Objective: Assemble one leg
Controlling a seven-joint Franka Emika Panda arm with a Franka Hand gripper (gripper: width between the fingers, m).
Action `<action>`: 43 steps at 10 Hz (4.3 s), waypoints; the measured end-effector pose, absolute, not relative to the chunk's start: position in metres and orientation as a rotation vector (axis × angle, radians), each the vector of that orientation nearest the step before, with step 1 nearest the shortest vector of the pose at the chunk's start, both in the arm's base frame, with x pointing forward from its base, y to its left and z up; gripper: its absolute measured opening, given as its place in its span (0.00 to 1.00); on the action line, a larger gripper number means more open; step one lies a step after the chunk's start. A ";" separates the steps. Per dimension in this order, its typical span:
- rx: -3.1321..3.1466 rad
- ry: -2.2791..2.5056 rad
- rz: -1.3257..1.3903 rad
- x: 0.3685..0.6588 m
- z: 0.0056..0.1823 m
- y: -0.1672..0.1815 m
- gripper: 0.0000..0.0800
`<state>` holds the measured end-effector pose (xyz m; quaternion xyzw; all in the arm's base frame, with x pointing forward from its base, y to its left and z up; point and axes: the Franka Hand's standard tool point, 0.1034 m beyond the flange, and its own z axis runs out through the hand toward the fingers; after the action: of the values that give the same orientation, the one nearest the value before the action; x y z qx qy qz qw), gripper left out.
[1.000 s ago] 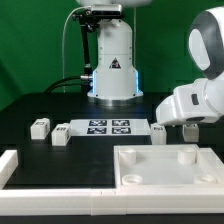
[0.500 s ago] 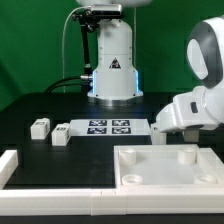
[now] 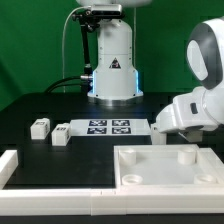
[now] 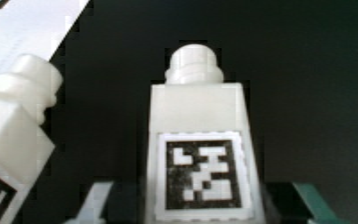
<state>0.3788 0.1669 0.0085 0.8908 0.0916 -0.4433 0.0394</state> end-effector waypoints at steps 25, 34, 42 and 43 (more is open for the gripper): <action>3.172 0.182 0.356 0.480 0.141 0.112 0.36; 3.189 0.304 0.392 0.544 0.129 0.139 0.36; 3.182 0.354 0.383 0.576 0.131 0.132 0.36; 3.184 0.346 0.394 0.593 0.134 0.132 0.36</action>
Offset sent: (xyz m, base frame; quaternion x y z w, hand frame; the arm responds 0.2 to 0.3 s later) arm 0.0008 0.0023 0.0021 -0.0025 -0.0015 -0.0008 1.0000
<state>0.5928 0.1319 0.1342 0.9858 0.1072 0.1218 -0.0426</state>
